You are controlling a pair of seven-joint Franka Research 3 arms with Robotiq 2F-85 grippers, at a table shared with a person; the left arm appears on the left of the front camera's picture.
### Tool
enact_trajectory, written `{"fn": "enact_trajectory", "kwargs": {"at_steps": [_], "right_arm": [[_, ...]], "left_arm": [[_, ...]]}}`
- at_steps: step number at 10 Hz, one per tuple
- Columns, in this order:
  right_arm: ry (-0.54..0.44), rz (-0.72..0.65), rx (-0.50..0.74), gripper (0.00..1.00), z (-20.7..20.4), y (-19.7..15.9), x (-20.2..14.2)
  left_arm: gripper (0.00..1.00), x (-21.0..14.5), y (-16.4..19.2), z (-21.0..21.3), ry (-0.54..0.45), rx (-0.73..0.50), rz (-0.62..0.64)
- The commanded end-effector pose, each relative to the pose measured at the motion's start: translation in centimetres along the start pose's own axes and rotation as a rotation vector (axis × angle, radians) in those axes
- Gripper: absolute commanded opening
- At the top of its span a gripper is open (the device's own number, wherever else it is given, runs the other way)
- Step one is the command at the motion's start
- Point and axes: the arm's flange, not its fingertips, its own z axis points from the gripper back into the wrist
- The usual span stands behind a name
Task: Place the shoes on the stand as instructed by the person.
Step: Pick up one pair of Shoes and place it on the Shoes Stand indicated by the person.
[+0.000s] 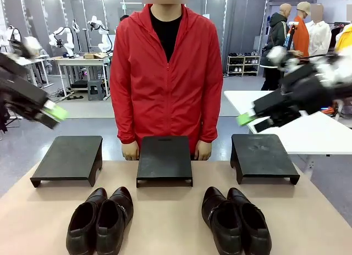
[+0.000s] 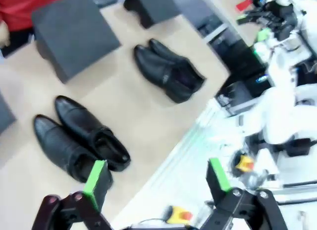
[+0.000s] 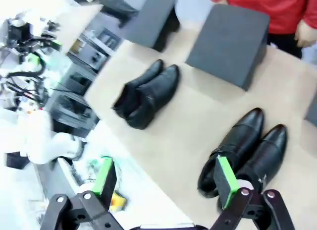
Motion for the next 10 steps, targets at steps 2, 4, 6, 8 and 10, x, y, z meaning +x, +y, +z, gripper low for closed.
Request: {"fn": "enact_trajectory", "kwargs": {"at_steps": [2, 4, 6, 8, 10], "right_arm": [[-0.144, -0.101, 0.089, 1.0, 9.8, -3.6, -9.9], [-0.236, -0.148, 0.107, 1.0, 14.5, -4.2, -15.4], [-0.341, -0.216, 0.097, 1.0, 17.5, -5.3, -19.1], [-0.376, -0.243, 0.106, 1.0, 18.5, -6.2, -20.4], [-0.354, -0.216, 0.114, 1.0, 18.1, -6.1, -20.0]], "left_arm": [[1.0, -9.5, 4.1, 10.2, -0.183, -0.123, 0.131], [1.0, -16.0, 5.8, 14.8, -0.346, -0.196, 0.192], [1.0, -19.6, 8.6, 15.5, -0.447, -0.22, 0.318], [1.0, -20.7, 10.4, 15.7, -0.549, -0.249, 0.338], [1.0, -20.4, 10.4, 15.6, -0.558, -0.231, 0.324]]}}
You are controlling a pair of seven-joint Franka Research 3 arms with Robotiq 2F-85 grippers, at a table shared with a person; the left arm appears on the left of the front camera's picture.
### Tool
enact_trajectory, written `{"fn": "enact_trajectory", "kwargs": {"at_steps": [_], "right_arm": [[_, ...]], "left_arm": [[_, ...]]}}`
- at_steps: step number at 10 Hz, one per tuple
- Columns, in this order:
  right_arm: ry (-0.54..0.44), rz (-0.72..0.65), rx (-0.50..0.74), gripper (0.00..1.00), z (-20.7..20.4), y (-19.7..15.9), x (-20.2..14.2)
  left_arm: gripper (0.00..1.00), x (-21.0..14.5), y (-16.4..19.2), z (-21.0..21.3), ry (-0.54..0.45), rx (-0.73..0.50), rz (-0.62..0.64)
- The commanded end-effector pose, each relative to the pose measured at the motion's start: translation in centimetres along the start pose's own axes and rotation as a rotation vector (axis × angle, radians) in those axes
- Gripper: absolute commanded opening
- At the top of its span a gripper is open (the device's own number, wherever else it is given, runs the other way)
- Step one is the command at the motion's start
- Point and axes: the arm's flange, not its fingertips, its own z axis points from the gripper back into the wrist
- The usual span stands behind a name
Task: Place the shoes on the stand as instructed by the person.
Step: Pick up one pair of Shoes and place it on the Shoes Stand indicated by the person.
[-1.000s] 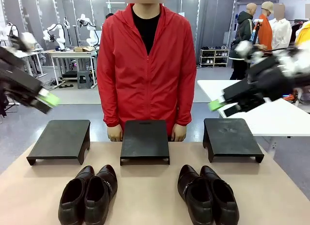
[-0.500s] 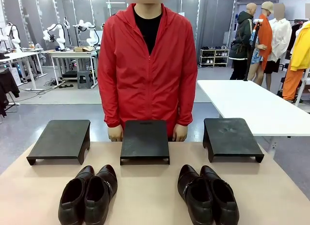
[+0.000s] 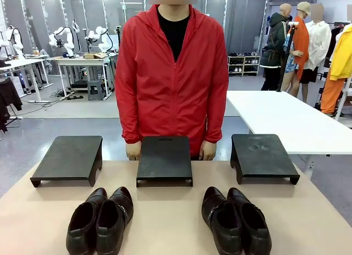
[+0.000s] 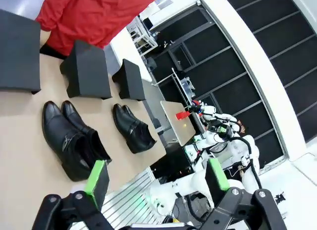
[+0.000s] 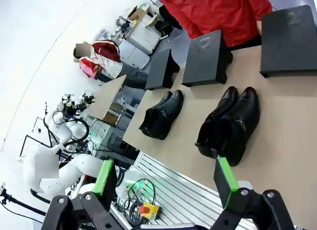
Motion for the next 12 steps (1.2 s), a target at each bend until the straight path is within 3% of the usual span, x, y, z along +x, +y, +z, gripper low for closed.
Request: {"fn": "enact_trajectory", "kwargs": {"at_steps": [1, 12], "right_arm": [[-0.013, -0.006, -0.005, 1.0, 0.31, 0.25, 0.0], [-0.013, -0.006, -0.005, 1.0, 0.31, 0.25, 0.0]], "left_arm": [[1.0, -0.43, -0.2, 0.52, 0.017, 0.007, 0.008], [1.0, -0.43, -0.2, 0.52, 0.017, 0.007, 0.008]]}}
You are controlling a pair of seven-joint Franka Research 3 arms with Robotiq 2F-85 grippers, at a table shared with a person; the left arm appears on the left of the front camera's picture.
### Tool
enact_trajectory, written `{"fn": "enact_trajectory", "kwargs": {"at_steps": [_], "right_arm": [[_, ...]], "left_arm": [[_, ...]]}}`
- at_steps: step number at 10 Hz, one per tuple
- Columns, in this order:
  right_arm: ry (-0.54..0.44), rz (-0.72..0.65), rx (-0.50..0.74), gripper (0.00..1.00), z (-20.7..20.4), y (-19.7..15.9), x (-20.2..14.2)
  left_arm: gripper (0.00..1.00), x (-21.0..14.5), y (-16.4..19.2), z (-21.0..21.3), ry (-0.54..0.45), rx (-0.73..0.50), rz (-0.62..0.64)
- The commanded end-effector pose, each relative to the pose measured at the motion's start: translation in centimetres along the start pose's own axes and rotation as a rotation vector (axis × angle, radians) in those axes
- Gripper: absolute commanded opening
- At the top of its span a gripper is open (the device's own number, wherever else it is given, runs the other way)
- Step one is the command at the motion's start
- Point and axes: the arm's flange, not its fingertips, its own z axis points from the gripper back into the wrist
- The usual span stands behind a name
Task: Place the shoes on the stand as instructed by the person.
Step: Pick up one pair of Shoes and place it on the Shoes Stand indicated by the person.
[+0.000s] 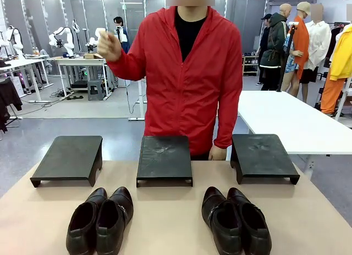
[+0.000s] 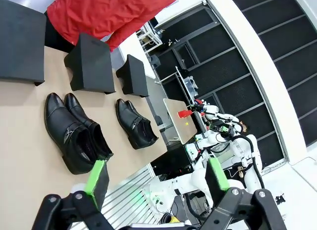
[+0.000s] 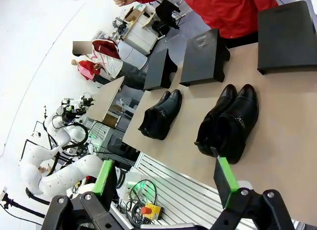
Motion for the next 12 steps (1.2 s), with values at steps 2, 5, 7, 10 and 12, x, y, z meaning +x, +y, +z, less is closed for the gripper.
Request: {"fn": "enact_trajectory", "kwargs": {"at_steps": [2, 5, 7, 10, 12], "right_arm": [[-0.006, 0.022, 0.01, 1.0, -0.01, 0.12, 0.09], [-0.006, 0.022, 0.01, 1.0, -0.01, 0.12, 0.09], [-0.006, 0.022, 0.01, 1.0, -0.01, 0.12, 0.09], [-0.006, 0.022, 0.01, 1.0, -0.01, 0.12, 0.09], [-0.006, 0.022, 0.01, 1.0, -0.01, 0.12, 0.09]], "left_arm": [[1.0, 0.48, -0.17, 0.13, -0.002, -0.02, -0.026], [1.0, 0.48, -0.17, 0.13, -0.002, -0.02, -0.026], [1.0, 0.48, -0.17, 0.13, -0.002, -0.02, -0.026], [1.0, 0.48, -0.17, 0.13, -0.002, -0.02, -0.026], [1.0, 0.48, -0.17, 0.13, -0.002, -0.02, -0.026]]}}
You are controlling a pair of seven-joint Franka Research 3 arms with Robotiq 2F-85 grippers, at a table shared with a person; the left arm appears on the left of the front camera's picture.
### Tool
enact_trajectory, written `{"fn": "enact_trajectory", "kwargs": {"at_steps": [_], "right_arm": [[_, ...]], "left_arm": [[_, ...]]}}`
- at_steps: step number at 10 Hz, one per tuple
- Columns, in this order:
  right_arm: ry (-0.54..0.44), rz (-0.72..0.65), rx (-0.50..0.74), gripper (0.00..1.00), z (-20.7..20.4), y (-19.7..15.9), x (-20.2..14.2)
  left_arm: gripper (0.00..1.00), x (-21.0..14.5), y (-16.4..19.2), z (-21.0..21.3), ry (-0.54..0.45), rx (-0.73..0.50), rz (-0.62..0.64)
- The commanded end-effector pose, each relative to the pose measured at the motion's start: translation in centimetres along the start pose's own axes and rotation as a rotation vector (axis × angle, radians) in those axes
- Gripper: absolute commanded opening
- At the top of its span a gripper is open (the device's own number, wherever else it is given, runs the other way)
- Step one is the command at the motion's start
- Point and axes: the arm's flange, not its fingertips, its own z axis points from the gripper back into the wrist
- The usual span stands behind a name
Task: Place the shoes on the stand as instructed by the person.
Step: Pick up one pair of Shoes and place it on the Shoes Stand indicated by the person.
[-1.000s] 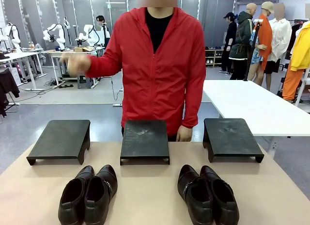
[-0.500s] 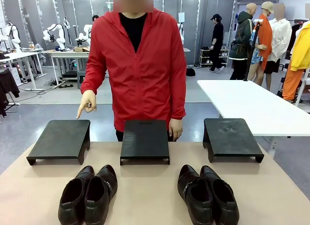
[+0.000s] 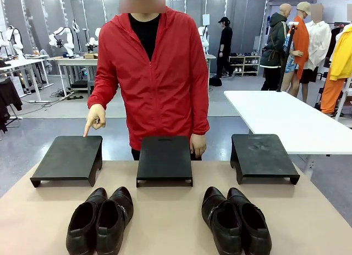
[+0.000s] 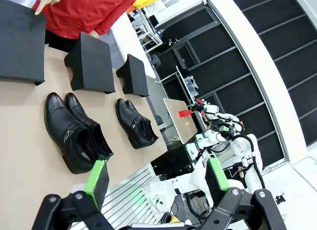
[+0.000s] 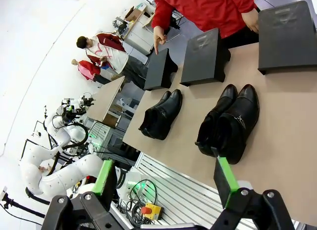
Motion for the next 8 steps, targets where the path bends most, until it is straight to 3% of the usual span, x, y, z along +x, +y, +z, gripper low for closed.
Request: {"fn": "enact_trajectory", "kwargs": {"at_steps": [1, 4, 6, 8], "right_arm": [[-0.006, 0.021, 0.008, 1.0, 0.1, 0.1, 0.1], [-0.006, 0.021, 0.008, 1.0, 0.1, 0.1, 0.1], [-0.006, 0.021, 0.008, 1.0, 0.1, 0.1, 0.1], [-0.006, 0.021, 0.008, 1.0, 0.1, 0.1, 0.1]], "left_arm": [[1.0, 0.5, 0.0, 0.1, -0.003, -0.021, -0.025], [1.0, 0.0, 0.0, 0.0, 0.0, 0.0, 0.0], [1.0, 1.1, -3.8, -5.2, 0.185, 0.05, -0.029], [1.0, 1.7, -5.7, -12.2, 0.315, 0.194, 0.033]]}}
